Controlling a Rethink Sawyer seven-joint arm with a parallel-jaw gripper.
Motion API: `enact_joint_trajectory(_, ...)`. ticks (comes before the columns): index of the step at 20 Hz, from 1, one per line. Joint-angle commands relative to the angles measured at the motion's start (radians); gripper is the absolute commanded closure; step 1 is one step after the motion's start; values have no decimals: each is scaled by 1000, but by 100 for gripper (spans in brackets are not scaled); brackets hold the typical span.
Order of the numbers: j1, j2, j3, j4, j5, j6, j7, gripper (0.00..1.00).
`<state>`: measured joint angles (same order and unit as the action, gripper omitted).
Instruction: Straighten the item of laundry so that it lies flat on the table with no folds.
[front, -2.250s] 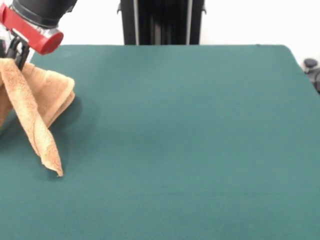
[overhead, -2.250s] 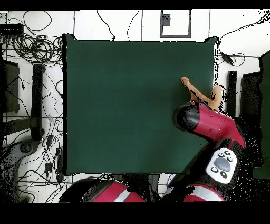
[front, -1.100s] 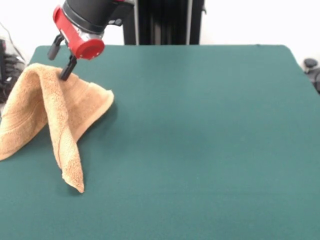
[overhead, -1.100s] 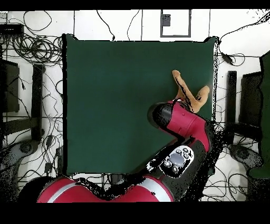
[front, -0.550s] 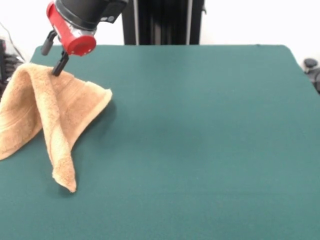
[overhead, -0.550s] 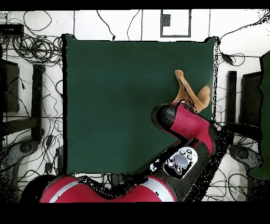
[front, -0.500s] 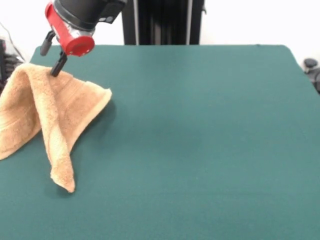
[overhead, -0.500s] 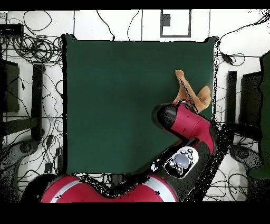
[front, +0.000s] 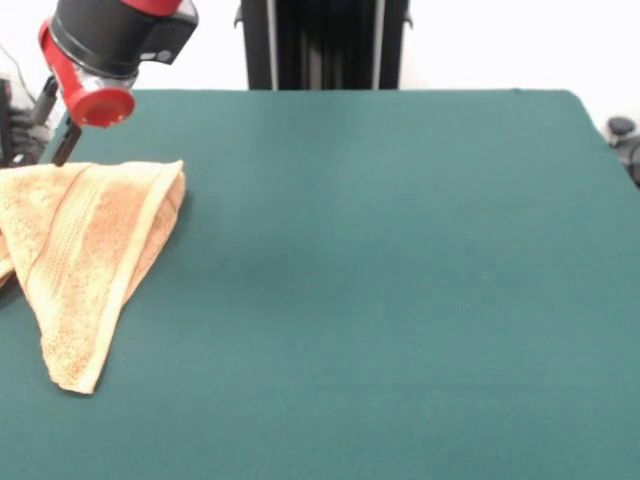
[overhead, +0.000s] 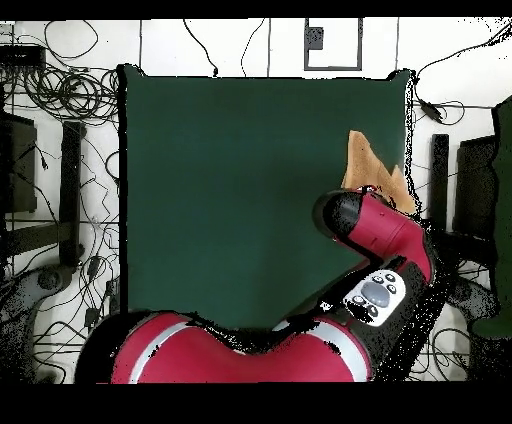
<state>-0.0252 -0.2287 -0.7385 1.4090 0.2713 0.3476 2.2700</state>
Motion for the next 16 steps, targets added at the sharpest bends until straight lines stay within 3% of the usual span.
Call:
enact_joint_trajectory(1, 10, 14, 164, -22, 30, 82, 129, 0)
enact_joint_trajectory(10, -25, -7, 202, -23, 10, 64, 82, 0)
enact_joint_trajectory(12, -53, -20, 250, -9, 10, 11, 69, 0)
enact_joint_trajectory(14, -97, -18, 314, -20, -29, -129, 31, 0)
enact_joint_trajectory(16, -138, 1, 365, -65, -60, -175, -10, 0)
